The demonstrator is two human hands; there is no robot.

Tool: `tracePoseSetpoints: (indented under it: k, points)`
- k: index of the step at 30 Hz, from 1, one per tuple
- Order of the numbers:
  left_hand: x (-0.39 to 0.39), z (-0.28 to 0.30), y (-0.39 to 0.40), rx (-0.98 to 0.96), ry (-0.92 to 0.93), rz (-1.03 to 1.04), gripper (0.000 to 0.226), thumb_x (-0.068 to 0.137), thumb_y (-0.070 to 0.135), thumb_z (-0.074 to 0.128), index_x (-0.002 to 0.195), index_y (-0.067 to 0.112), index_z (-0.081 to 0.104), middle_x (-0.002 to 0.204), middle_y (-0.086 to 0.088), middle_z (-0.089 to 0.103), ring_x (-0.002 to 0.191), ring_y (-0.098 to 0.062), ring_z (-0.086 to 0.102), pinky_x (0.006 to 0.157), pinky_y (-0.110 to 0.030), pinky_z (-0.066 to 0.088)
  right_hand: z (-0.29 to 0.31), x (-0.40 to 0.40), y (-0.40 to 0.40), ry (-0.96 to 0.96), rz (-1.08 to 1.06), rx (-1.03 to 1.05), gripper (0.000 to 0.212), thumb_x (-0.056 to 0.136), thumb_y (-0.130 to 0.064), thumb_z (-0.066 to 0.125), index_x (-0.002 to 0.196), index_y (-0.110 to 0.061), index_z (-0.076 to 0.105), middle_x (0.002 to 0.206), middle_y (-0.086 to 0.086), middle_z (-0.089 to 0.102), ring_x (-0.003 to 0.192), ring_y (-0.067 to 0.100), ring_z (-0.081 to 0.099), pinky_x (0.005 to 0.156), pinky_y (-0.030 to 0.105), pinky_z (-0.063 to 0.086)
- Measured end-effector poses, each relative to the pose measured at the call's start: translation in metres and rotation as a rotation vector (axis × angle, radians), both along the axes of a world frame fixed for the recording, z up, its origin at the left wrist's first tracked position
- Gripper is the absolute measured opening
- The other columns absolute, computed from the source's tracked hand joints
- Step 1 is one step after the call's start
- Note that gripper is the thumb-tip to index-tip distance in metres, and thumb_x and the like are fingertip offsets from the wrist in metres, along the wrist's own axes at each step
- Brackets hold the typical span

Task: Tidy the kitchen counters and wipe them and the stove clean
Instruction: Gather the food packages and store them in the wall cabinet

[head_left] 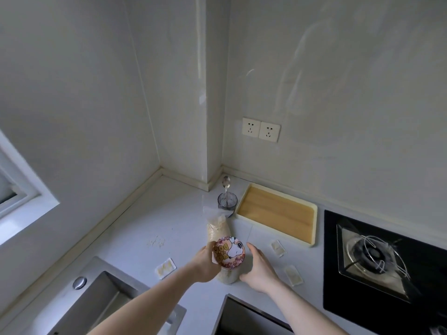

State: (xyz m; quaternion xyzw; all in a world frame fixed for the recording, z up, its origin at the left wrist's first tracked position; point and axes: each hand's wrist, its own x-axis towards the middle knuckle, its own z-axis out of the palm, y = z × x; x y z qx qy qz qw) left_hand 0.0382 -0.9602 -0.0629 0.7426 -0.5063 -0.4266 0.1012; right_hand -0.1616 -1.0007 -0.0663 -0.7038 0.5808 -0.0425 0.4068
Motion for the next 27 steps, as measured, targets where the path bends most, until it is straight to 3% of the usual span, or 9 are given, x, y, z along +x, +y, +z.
tracePoseSetpoints:
  k: [4, 8, 12, 16, 21, 25, 27]
  points:
    - [0.003, -0.014, -0.008, 0.027, -0.042, -0.047, 0.090, 0.086, 0.018, 0.069, 0.160, 0.017, 0.017, 0.156, -0.009, 0.037, 0.140, -0.029, 0.043, 0.115, -0.036, 0.041, -0.008, 0.008, -0.010, -0.028, 0.028, 0.045, 0.092, 0.076, -0.023, 0.074, 0.156, -0.028, 0.029, 0.154, -0.005, 0.042, 0.139, 0.019, 0.045, 0.104, 0.026, 0.043]
    - [0.004, -0.026, -0.013, 0.010, -0.060, -0.060, 0.093, 0.085, 0.023, 0.075, 0.158, 0.019, 0.019, 0.154, -0.007, 0.042, 0.139, -0.027, 0.045, 0.113, -0.035, 0.041, -0.019, 0.013, -0.016, -0.081, 0.031, 0.094, 0.086, 0.061, -0.026, 0.073, 0.138, -0.042, 0.040, 0.141, -0.009, 0.057, 0.128, 0.015, 0.055, 0.104, 0.035, 0.051]
    - [0.007, -0.033, -0.017, -0.018, -0.060, -0.041, 0.103, 0.077, 0.031, 0.084, 0.157, 0.026, 0.021, 0.149, -0.004, 0.050, 0.136, -0.026, 0.050, 0.110, -0.037, 0.045, -0.028, 0.017, -0.026, -0.089, 0.034, 0.103, 0.092, 0.056, -0.028, 0.082, 0.140, -0.032, 0.045, 0.134, -0.009, 0.062, 0.119, 0.014, 0.059, 0.100, 0.035, 0.053]
    - [0.007, -0.038, -0.017, -0.060, -0.056, -0.025, 0.101, 0.076, 0.033, 0.088, 0.156, 0.027, 0.027, 0.146, -0.003, 0.053, 0.134, -0.024, 0.052, 0.108, -0.035, 0.048, -0.033, 0.018, -0.027, -0.126, -0.023, 0.070, 0.086, 0.056, -0.022, 0.089, 0.133, -0.037, 0.054, 0.122, -0.013, 0.068, 0.113, 0.012, 0.063, 0.092, 0.028, 0.055]
    - [0.008, -0.045, -0.011, -0.104, -0.013, 0.005, 0.097, 0.076, 0.028, 0.089, 0.154, 0.029, 0.032, 0.144, -0.001, 0.054, 0.130, -0.021, 0.055, 0.108, -0.032, 0.048, -0.041, 0.012, -0.023, -0.151, -0.010, 0.043, 0.084, 0.057, -0.020, 0.096, 0.116, -0.055, 0.047, 0.115, -0.020, 0.068, 0.108, 0.005, 0.064, 0.083, 0.013, 0.053]
    - [0.008, -0.035, -0.006, -0.152, 0.012, 0.010, 0.092, 0.076, 0.024, 0.090, 0.151, 0.026, 0.038, 0.141, 0.002, 0.057, 0.128, -0.019, 0.056, 0.105, -0.030, 0.050, -0.026, 0.007, -0.021, -0.177, 0.021, 0.008, 0.083, 0.060, -0.021, 0.096, 0.122, -0.050, 0.049, 0.114, -0.016, 0.070, 0.098, -0.001, 0.064, 0.071, 0.004, 0.048]
    - [0.011, -0.021, -0.004, -0.196, 0.013, -0.007, 0.090, 0.074, 0.027, 0.091, 0.149, 0.026, 0.042, 0.136, 0.006, 0.060, 0.123, -0.017, 0.058, 0.103, -0.030, 0.051, -0.018, 0.003, -0.023, -0.196, 0.036, -0.008, 0.082, 0.062, -0.020, 0.096, 0.120, -0.053, 0.048, 0.108, -0.023, 0.067, 0.095, -0.004, 0.063, 0.068, 0.003, 0.046]
